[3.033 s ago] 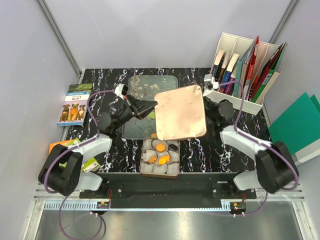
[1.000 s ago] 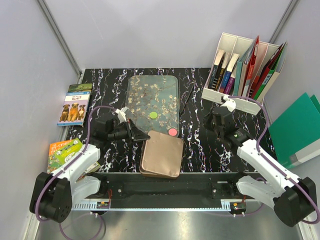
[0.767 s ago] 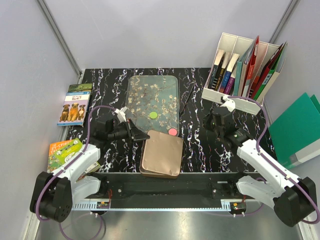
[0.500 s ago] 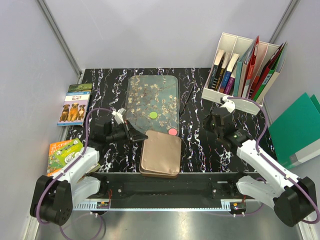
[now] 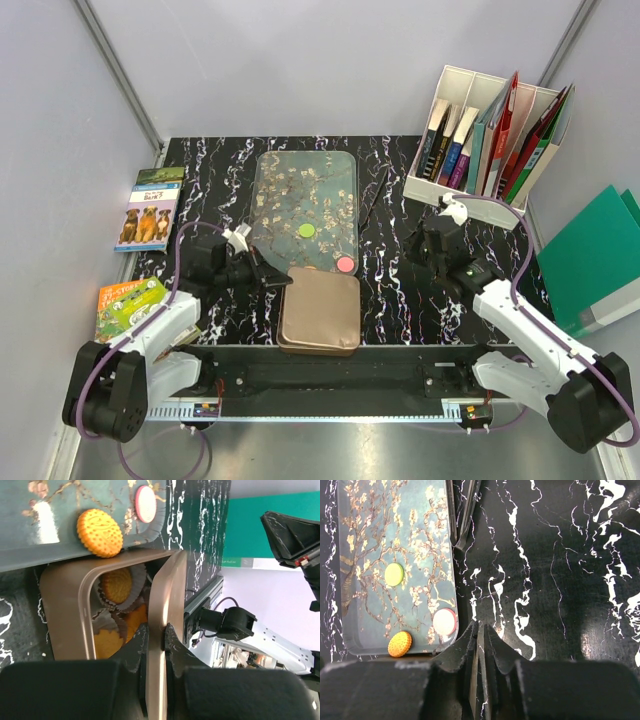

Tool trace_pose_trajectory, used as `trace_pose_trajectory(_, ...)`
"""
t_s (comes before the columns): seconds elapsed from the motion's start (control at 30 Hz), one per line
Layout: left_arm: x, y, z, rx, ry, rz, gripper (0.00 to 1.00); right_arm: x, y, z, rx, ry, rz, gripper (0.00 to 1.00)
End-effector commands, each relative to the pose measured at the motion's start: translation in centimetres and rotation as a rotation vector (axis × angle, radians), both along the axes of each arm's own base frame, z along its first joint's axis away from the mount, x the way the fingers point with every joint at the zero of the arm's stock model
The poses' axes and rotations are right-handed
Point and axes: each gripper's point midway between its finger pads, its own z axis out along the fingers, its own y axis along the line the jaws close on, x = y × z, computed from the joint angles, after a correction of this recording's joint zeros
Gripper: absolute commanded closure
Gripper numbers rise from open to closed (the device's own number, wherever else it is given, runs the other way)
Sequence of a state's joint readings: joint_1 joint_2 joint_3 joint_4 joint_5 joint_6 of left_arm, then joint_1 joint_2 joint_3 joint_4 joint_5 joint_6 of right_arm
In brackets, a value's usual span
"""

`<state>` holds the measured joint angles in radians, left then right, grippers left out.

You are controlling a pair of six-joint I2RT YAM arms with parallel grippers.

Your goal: Pack the cookies

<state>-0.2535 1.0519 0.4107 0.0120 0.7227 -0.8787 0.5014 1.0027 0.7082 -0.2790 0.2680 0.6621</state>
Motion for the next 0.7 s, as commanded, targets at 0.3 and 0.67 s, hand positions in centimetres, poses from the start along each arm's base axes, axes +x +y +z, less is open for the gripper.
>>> trace_pose_trajectory(0.3,0.8,1.9,-2.9,0.133,0.049,0.088,1.0,-1.9,7.9,2.4,0.257,0.002,0.384,0.8)
trace_pose_trajectory(0.67,0.6,3.5,-5.4,0.249,0.123,0.131,1.0,-6.3,14.0,2.0,0.449,0.062,0.708,0.79)
